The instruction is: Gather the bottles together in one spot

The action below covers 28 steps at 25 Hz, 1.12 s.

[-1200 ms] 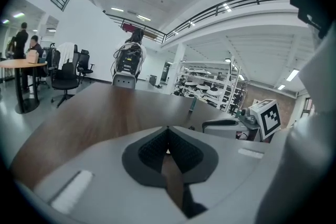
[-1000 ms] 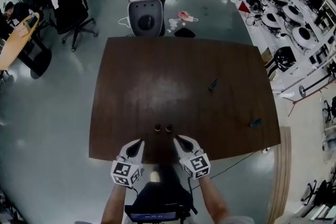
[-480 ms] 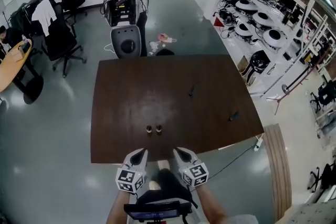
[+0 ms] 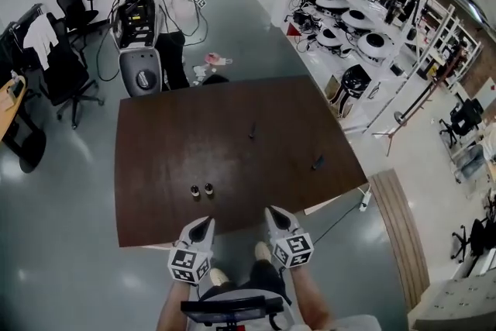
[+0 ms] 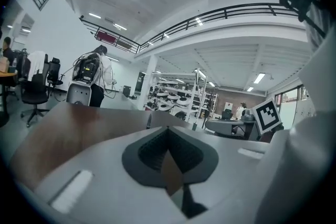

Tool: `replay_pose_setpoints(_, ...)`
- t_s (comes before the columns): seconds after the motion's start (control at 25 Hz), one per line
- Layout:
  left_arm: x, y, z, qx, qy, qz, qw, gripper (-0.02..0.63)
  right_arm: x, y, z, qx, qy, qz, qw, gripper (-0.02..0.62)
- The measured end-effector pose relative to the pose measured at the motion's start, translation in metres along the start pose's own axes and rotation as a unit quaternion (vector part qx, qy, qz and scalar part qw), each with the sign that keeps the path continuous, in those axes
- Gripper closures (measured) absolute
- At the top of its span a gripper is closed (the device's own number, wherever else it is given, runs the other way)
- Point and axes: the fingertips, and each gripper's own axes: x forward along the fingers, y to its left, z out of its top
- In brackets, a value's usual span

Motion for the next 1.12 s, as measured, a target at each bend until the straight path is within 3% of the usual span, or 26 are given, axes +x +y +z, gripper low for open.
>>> replay_pose_setpoints(0.6,0.137,-0.068,-0.019,-0.008,0.045,-0.039,0.9982,0.604,-0.007,-0.164,-0.014,-0.003,0.027,-0.077,0.997,0.594)
replay_pose_setpoints(1.12,0.219,-0.080,-0.032,-0.015,0.085,-0.036,0.9956,0.604,0.008,-0.270,-0.042,0.025,0.057,-0.120,0.991,0.594)
